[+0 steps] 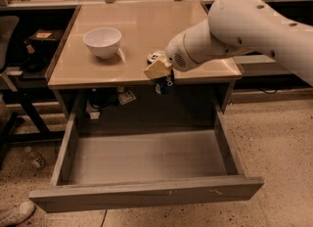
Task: Pick pepsi can from top drawer and place on counter
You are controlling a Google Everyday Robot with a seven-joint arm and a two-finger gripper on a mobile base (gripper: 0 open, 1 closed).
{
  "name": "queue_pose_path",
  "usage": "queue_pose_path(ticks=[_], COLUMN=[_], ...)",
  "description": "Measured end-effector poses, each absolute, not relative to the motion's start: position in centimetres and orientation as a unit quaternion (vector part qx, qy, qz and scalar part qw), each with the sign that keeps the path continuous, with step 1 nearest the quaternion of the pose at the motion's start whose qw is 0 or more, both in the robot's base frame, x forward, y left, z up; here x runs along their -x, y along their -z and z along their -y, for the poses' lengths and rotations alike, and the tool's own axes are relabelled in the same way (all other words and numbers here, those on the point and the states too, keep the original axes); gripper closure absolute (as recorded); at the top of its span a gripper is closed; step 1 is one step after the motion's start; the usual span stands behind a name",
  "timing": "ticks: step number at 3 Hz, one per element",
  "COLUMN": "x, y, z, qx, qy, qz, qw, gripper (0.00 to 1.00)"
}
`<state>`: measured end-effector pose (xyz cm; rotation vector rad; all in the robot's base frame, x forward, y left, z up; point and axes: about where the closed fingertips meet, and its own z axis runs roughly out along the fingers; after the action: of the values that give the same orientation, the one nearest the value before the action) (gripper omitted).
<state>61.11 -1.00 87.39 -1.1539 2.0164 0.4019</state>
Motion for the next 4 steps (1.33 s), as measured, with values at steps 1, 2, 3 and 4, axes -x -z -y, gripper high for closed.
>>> queue_pose_path(ticks=[1,2,3,4], x=[-64.0,-67.4,-70.5,-73.2], y=[-88.6,-90.4,-91.4,-90.9], z=[1.2,2.0,2.8,2.7], qx=[0.451,0.449,0.444,0.437], qy=[-0.169,-0.172,-0.181,-0.206], qz=[-0.79,-0.787,-0.787,-0.782], qw=[0.38,0.385,0.389,0.394], gripper=[1.0,1.0,1.0,1.0])
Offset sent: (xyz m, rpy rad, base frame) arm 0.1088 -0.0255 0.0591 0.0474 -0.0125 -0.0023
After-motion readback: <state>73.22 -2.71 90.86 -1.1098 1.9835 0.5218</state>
